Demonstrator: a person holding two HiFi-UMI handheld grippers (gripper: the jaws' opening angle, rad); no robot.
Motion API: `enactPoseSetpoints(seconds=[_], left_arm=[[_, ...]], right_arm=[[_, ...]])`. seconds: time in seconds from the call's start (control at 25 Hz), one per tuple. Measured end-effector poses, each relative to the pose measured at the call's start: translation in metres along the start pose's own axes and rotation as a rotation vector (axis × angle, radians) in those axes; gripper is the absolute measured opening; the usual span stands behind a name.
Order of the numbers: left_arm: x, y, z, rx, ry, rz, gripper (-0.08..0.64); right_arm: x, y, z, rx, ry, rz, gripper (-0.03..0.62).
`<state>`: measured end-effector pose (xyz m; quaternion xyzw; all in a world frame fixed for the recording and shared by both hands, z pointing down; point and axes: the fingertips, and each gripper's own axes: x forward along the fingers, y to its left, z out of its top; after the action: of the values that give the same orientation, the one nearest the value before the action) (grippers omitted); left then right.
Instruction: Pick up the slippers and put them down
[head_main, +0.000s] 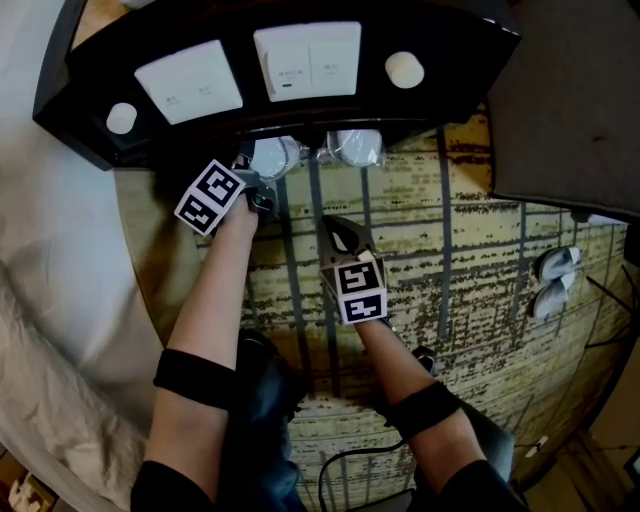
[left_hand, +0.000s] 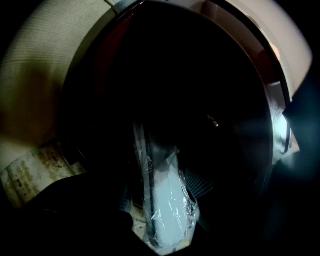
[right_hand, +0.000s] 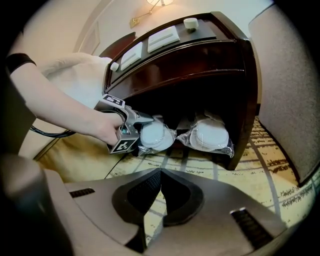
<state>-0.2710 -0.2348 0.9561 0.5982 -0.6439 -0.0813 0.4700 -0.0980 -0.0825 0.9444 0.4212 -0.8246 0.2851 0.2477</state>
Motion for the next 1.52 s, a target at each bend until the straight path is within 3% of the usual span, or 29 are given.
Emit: enactPoseSetpoints(seconds=[0.28,0.48,0.56,0.68,0.84,1.16,1.52], left_arm=[[-0.035,-0.004,0.005,0.120,0.020,0.062,0.383],[-0.111,-0.020,0.002,0.212,0.106,0.125,0.382],[-0.152,-0.040,0.005,0.246,0.143,0.129,0.349],[-0.220,-0.081,0.019,0.315,0.184,0.117,0.225],[-0.304,-0.152,0.044,0.435,0.219,0.045,0.014],[-0.460,-0.309,0.130,0.619,0.199,-0.063,0.006],[-0.591,-0.438,0.203,0.773,0.078,-0.142,0.006]], right_arm=[[-0.028,0.004,0.002,0.022,0.020,-0.013,0.003],[-0.083,0.023,0.027,0.034,0.056,-0.011,0.003],[-0.114,0.034,0.050,0.029,0.065,-0.007,0.003],[-0.163,0.050,0.091,0.025,0.068,-0.001,0.003],[-0.232,0.067,0.150,-0.012,0.051,0.002,0.003],[-0.382,0.093,0.302,-0.075,-0.049,0.029,0.003],[-0.540,0.096,0.415,-0.144,-0.172,0.036,0.003]])
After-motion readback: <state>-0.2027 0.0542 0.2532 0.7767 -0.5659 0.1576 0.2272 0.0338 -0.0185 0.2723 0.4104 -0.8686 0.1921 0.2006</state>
